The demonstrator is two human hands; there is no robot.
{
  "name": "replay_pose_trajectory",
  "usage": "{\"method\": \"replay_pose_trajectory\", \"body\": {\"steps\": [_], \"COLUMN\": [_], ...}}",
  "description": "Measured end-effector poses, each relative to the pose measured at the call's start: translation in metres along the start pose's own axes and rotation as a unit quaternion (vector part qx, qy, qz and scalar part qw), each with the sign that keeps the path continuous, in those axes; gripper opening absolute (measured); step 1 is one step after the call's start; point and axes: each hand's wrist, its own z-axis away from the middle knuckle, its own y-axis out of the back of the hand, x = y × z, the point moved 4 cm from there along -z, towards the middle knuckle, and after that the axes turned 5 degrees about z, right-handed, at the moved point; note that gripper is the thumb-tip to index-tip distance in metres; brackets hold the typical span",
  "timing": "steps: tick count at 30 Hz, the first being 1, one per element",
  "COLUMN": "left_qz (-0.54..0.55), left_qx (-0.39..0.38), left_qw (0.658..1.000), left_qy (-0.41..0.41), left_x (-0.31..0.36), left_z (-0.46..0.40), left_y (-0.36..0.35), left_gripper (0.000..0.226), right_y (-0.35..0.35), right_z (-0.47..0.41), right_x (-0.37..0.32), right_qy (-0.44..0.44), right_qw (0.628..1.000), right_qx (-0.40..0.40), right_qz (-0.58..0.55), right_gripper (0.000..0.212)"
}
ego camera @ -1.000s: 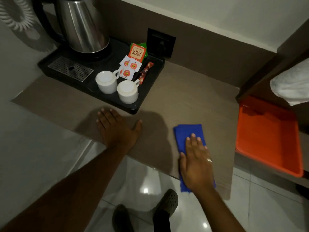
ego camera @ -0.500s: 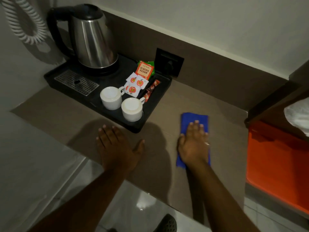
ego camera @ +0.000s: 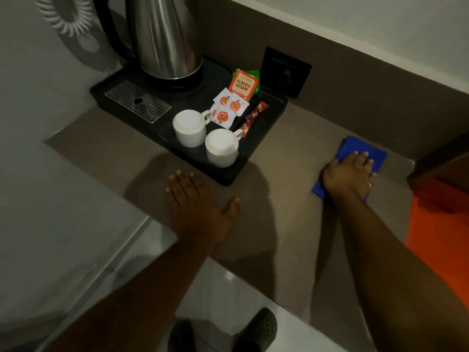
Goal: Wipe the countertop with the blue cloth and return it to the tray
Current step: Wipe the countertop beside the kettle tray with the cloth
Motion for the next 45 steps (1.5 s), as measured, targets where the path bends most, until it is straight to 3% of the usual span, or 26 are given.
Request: {"method": "replay_pose_trajectory", "body": {"steps": [5,10,12,14,19,25,30,34,38,42,45], "left_qz": [-0.014,-0.017,-0.007,0.002,-0.014,-0.011,-0.009,-0.008,-0.018,0.000,0.007], "left_qx": [-0.012,-0.015,-0.009,-0.010,-0.030,-0.012,-0.025,-0.031,-0.028,-0.013,-0.020], "left_qw": [1.000,1.000,1.000,1.000,0.999,1.000,1.000,0.999,0.999,1.000,0.999], "left_qy": [-0.005,-0.001,0.000,0.001,0.017,-0.008,-0.012,-0.008,-0.009,-0.028,-0.024], "left_x": [0.000,-0.001,-0.001,0.001,0.000,0.002,0.003,0.001,0.001,0.001,0.000], "left_z": [0.000,-0.001,0.000,0.001,-0.003,0.001,0.000,0.000,0.000,0.001,0.002], "left_y": [-0.001,0.001,0.002,0.002,-0.005,-0.004,0.000,0.001,0.000,0.002,0.004], "left_gripper": [0.117,0.117,0.117,0.116,0.118,0.117,0.117,0.116,0.115,0.114,0.116], "right_y": [-0.013,-0.015,-0.012,-0.006,0.002,-0.014,-0.011,-0.011,-0.017,-0.025,-0.028], "right_z": [0.047,0.081,0.058,0.022,-0.030,0.034,0.101,0.085,0.107,0.170,0.188], "right_x": [-0.094,-0.043,-0.011,0.005,-0.045,-0.115,-0.036,0.015,-0.022,-0.023,0.016], "right_qy": [0.205,0.369,0.350,0.274,0.122,0.264,0.353,0.273,0.157,0.244,0.230], "right_qw": [0.979,0.930,0.936,0.961,0.992,0.965,0.935,0.962,0.987,0.968,0.972], "right_qx": [0.005,-0.009,-0.013,-0.005,0.015,-0.009,-0.003,-0.009,-0.002,0.007,0.023], "right_qz": [-0.015,-0.007,-0.011,-0.020,0.010,-0.009,-0.043,0.004,-0.032,-0.062,-0.042], "right_gripper": [0.062,0.061,0.060,0.059,0.063,0.063,0.062,0.062,0.067,0.071,0.067]}}
